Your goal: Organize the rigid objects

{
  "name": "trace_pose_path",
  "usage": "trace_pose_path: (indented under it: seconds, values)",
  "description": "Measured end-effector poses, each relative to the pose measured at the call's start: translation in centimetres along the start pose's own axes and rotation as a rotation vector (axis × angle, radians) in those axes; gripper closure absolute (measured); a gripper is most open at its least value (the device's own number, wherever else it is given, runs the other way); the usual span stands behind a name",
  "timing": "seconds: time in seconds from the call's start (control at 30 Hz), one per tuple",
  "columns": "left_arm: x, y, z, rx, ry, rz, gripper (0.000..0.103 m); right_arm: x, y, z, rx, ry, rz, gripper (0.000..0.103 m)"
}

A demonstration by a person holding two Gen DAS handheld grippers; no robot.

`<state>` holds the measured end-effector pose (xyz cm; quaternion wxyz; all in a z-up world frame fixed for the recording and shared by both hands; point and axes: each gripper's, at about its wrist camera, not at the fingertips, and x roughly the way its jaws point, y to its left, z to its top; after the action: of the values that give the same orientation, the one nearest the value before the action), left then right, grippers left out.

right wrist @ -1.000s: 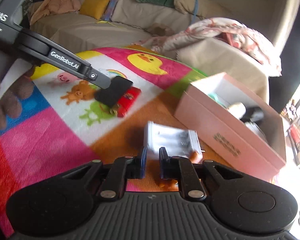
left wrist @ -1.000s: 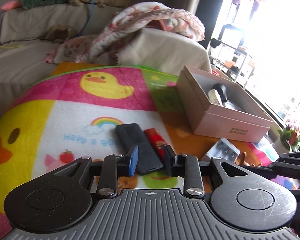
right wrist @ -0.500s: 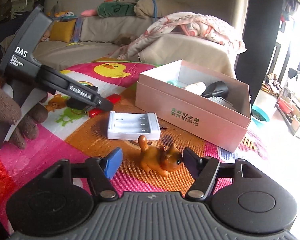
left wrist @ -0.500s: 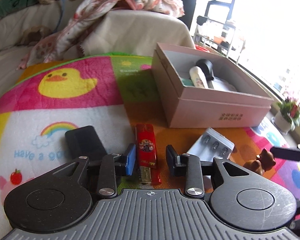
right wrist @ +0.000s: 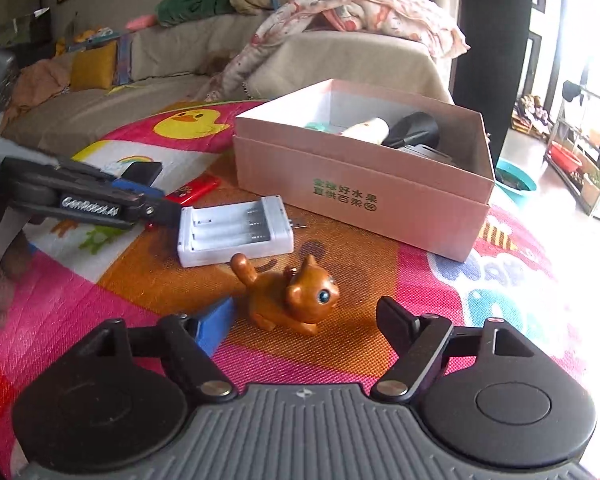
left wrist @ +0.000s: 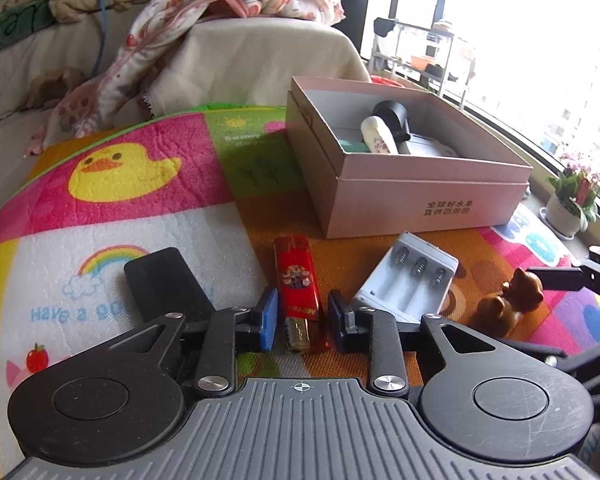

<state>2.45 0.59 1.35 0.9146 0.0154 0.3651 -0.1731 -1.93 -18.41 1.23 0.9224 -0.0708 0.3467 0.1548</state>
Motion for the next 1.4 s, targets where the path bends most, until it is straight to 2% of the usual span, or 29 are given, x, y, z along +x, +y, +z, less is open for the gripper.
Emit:
trace_pose_path:
  seconds: [0.17,0.3,0.63,0.87,0.97,1.1,1.17,1.23,1.27,1.33,1.4]
  values:
    - [1.2,0.1,1.1,-0.042,0.002,0.013,0.072,0.1,0.3,0.0,-0.014,0.003,-0.006,0.019]
    - [1.9,-0.4,1.7,-0.023,0.0,0.035,0.072,0.3,0.2,0.1,-0.001,0.009,-0.011,0.016]
    - [1.3,0.0,0.9,-0.018,-0.019,0.018,0.076,0.6,-0.2,0.1,0.028,0.022,-0.008,0.011]
    - [-3.3,0.5,-2.9,-0.03,-0.016,-0.03,0.077,0.6,-0.3,0.2,0.033,0.024,-0.005,0.01]
    - [-6.1,2.1,-5.0,-0.086,-0.019,-0.014,0.077,0.6,-0.3,0.3,0.03,0.023,-0.005,0.01]
    - [-9.2,4.9,-6.7,-0.173,-0.054,0.078,0.077,-0.2,0.7,1.6,0.014,-0.043,0.005,0.01]
    - [-9.8,6.1,-6.9,-0.208,-0.066,0.127,0.077,-0.3,1.8,3.3,0.008,-0.063,0.075,0.012]
    - [-9.6,7.4,-7.0,-0.25,-0.05,0.188,0.077,0.2,3.6,5.2,0.001,-0.058,0.161,0.02]
    - [-9.5,7.8,-7.1,-0.275,-0.047,0.195,0.076,0.8,4.8,6.1,-0.012,-0.041,0.206,0.023]
    - [-9.7,8.5,-7.2,-0.308,-0.062,0.168,0.076,2.6,7.5,7.5,-0.056,-0.004,0.273,0.037]
    - [-9.9,9.1,-7.4,-0.321,-0.068,0.145,0.076,4.7,10.1,8.4,-0.104,0.024,0.272,0.046]
